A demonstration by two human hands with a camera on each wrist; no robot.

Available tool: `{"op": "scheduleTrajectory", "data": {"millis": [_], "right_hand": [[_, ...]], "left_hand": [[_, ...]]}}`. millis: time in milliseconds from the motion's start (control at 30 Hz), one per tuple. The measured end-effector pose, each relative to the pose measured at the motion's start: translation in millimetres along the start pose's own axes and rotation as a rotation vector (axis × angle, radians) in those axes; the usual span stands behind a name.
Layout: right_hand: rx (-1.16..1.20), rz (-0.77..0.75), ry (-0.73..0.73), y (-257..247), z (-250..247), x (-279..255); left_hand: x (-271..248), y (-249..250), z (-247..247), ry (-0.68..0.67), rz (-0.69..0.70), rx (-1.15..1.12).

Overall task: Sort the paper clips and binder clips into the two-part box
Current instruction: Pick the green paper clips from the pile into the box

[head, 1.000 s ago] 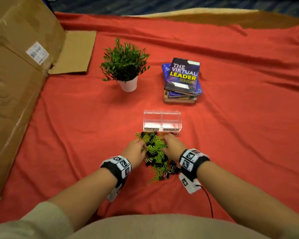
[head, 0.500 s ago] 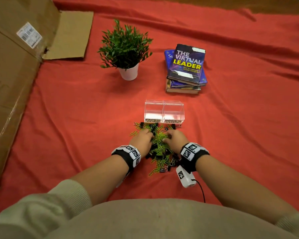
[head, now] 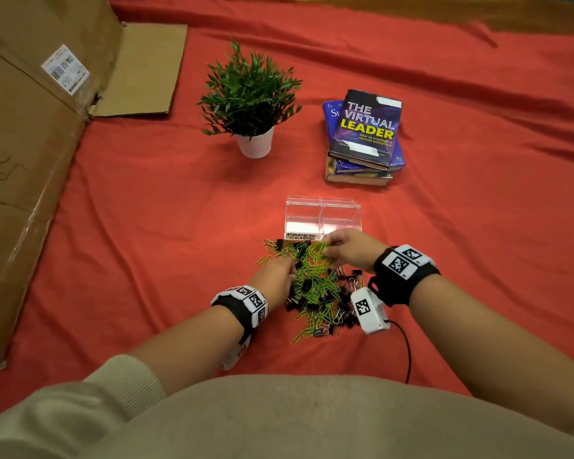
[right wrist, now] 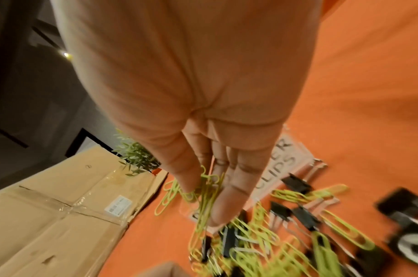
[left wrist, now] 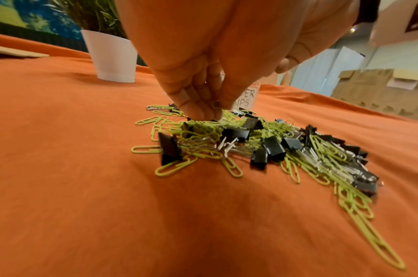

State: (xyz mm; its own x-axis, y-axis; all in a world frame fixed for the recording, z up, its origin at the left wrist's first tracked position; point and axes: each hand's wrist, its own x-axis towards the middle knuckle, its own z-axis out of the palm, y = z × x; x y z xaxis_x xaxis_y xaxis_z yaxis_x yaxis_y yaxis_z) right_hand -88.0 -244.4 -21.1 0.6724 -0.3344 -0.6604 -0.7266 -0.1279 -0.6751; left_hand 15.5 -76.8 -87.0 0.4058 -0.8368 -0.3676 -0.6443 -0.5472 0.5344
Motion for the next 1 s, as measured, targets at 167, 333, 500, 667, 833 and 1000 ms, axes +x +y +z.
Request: {"op": "scheduleTrajectory", "data": {"millis": [167,333,500,667,833,1000], "right_hand": [[-0.07,-0.033,0.179,-32,-7,31],[-0.267,-0.02,0.343,-42,4,56],[-0.253,-0.076,0.386,-32,13,50],[-0.148,-0.128,0.411,-3,29,25],[-0.258,-0.106,0.316,24,49,16],[-0.484,-0.158,0.305,41,64,18]], "left_hand": [[-4,-4,-11,0.013,-0.043,-0.103],[5,1,-32,0.047,-0.038,-0.125],[33,15,-60,0.144,-0.023,-0.128],[64,26,-76,0.175,0.011,-0.061],[60,31,-67,0.161,0.03,-0.066],[25,18,-42,0.184,0.04,-0.048]]}}
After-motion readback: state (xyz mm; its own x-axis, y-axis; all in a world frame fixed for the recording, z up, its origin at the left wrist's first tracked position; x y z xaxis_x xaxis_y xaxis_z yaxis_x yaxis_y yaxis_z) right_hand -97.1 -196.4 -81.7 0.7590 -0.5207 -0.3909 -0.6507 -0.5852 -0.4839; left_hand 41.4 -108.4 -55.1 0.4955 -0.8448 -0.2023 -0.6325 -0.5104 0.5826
